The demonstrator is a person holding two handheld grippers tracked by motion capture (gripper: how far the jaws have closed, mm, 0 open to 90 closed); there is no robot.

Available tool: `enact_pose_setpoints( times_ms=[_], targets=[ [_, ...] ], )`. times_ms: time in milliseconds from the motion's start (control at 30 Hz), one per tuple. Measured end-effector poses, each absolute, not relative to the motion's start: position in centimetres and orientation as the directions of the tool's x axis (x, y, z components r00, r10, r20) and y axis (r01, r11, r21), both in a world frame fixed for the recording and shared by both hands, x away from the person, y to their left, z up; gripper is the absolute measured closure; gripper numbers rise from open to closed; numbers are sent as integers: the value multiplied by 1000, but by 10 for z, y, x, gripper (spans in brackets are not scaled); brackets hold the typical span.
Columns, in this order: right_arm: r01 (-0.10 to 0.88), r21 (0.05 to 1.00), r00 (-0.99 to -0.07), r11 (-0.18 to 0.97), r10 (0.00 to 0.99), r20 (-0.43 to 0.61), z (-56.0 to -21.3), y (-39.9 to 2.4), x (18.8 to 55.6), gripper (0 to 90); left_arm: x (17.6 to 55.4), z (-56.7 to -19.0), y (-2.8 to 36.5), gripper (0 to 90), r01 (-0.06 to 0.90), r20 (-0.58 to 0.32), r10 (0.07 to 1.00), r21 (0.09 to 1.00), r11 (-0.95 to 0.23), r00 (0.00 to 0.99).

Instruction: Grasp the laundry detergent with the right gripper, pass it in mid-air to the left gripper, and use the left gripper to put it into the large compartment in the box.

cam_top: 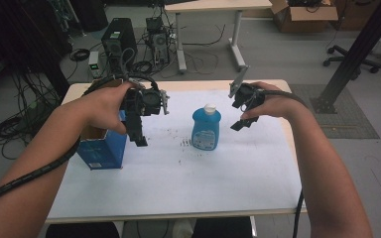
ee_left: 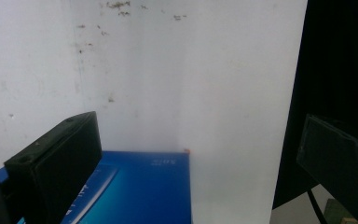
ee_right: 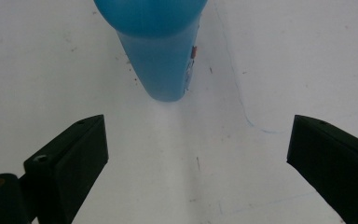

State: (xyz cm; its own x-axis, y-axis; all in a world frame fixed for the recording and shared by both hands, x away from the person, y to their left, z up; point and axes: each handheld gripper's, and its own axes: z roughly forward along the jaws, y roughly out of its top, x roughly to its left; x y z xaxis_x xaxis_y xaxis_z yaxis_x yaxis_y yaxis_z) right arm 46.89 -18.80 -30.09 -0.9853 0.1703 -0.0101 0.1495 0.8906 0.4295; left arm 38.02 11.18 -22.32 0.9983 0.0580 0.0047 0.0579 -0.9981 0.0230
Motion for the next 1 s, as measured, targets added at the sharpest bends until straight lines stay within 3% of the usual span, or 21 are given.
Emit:
enact_pose_setpoints(
  times_ms=[1000],
  targets=[
    [160,598,-983,785,184,21,-352,-177,457,40,377,-226,113,2,52,0,52,22,-998,999]
  ],
)
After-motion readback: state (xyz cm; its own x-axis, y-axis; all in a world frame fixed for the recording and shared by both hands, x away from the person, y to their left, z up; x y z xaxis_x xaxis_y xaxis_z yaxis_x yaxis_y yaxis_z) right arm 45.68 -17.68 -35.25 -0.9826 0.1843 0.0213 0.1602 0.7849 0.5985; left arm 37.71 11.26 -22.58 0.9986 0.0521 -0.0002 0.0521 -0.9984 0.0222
